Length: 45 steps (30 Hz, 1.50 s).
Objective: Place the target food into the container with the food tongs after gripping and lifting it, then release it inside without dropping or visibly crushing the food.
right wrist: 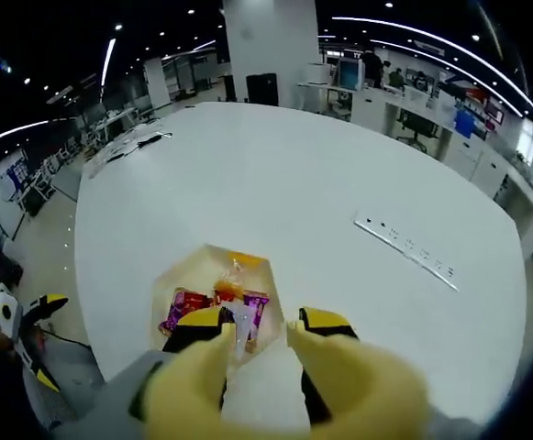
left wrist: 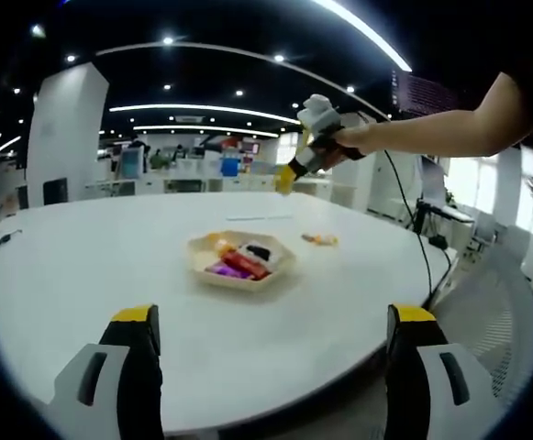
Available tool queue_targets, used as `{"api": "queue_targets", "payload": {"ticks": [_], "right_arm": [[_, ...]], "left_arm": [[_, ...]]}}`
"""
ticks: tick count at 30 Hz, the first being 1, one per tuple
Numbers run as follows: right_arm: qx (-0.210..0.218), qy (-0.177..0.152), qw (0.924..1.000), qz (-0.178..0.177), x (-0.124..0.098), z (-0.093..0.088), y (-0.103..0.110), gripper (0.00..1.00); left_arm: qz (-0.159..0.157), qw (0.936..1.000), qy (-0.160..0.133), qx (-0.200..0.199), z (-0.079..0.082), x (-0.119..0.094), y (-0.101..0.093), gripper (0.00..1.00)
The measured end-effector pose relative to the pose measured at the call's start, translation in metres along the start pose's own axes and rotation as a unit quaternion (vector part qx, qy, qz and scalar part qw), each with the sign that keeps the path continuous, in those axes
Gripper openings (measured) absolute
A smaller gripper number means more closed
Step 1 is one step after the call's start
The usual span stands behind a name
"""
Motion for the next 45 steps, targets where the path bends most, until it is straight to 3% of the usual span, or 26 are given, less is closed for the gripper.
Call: {"api": "queue_targets", "payload": {"ticks": [9,20,32,40,45], "right_arm": [[0.001,0.019,0.9992,-0.035,-0.025,-0.033,-0.036,0.31],[0.003,0.032,0.9974,-0.063,-0.041,-0.058,-0.073,0.31],[0.027,0.053,0.9952,-0.077,-0.044,-0.093,-0.101,0.31],[0.0,0.068,0.995,-0.074,-0.041,-0.109,-0.114,0.31],[-0.001,0.059,0.9955,-0.074,-0.035,-0.114,-0.123,0.31]], "left_arm": [[-0.002,1.0,0.004,0.0,-0.001,-0.001,-0.001,0.99],[-0.002,1.0,0.007,0.0,-0.002,-0.001,-0.001,0.99],[-0.002,0.9999,0.017,-0.002,-0.006,0.0,-0.001,0.99],[0.0,0.9997,0.023,-0.003,-0.008,0.001,0.0,0.99],[0.002,0.9996,0.027,-0.005,-0.01,0.001,0.0,0.99]]}}
Point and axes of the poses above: the point that each gripper's makers call its tool centre point, and the gripper's own axes: x roughly forward along the fingers, y roughly to its left, z roughly out of its top, the point moved 1 cm from there along -x, roughly backward along the fingers, and after that the axes turned 15 degrees about -y, right-handed, at the moved point
